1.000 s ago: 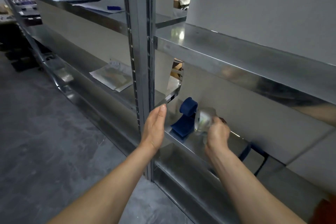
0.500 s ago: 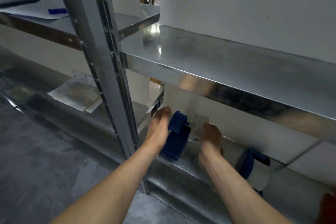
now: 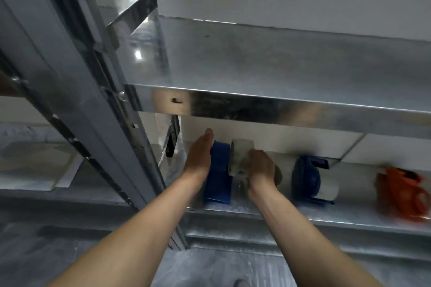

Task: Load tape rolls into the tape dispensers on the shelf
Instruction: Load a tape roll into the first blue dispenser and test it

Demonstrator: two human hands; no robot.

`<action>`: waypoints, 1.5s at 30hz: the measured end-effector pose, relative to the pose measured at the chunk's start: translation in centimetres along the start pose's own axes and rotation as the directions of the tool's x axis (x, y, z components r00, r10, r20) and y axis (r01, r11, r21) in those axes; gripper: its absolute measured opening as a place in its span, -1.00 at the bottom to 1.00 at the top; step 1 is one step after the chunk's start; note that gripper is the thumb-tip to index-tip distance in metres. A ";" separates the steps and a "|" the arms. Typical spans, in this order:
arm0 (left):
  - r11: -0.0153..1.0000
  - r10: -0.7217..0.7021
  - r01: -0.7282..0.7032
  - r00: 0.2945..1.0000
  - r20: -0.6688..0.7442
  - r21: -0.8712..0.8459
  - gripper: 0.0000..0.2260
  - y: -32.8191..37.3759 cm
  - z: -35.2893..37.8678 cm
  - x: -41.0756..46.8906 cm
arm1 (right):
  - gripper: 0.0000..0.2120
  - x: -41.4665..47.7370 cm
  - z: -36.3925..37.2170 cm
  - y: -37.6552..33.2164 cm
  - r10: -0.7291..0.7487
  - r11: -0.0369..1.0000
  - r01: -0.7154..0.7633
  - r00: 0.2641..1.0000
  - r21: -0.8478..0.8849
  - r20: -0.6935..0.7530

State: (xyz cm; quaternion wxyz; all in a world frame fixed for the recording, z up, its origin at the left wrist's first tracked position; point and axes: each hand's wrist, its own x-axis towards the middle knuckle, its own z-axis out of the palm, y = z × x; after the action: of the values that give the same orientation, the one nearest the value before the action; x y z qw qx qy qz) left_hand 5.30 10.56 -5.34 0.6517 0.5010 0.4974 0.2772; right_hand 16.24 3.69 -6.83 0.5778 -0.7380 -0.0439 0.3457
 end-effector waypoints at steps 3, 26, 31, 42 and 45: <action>0.999 0.028 -0.029 0.999 0.040 0.027 -0.61 0.2 -0.3 0.2 | -0.73 -1.0 0.4 0.1 0.013 0.999 -0.014 0.999 0.038 0.036; 0.999 0.001 -0.006 0.995 0.102 0.043 -0.85 0.1 -0.1 1.5 | -0.78 -2.6 1.6 -0.6 0.011 0.990 -0.032 0.989 0.140 0.150; 0.993 0.050 -0.062 0.992 0.117 0.099 -0.76 0.1 -0.3 1.5 | -0.77 -1.9 0.4 -0.6 0.018 0.992 -0.050 0.966 0.117 0.259; 0.934 -0.057 -0.002 0.986 0.155 0.357 -0.74 -6.2 -1.0 0.1 | -0.83 -0.4 -1.7 3.4 0.006 0.971 0.086 0.925 -0.225 0.381; 0.909 -0.043 -0.011 0.992 0.120 0.417 -0.86 -6.0 -0.7 -0.1 | -0.82 0.0 -2.0 3.3 -0.028 0.950 0.151 0.913 -0.275 0.407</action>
State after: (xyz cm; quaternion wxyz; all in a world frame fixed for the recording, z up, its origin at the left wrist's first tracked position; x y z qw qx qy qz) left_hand 3.81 8.67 -10.93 0.5625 0.6408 0.5067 0.1272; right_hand 16.24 0.97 -9.56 0.4532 -0.7286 -0.2465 0.4506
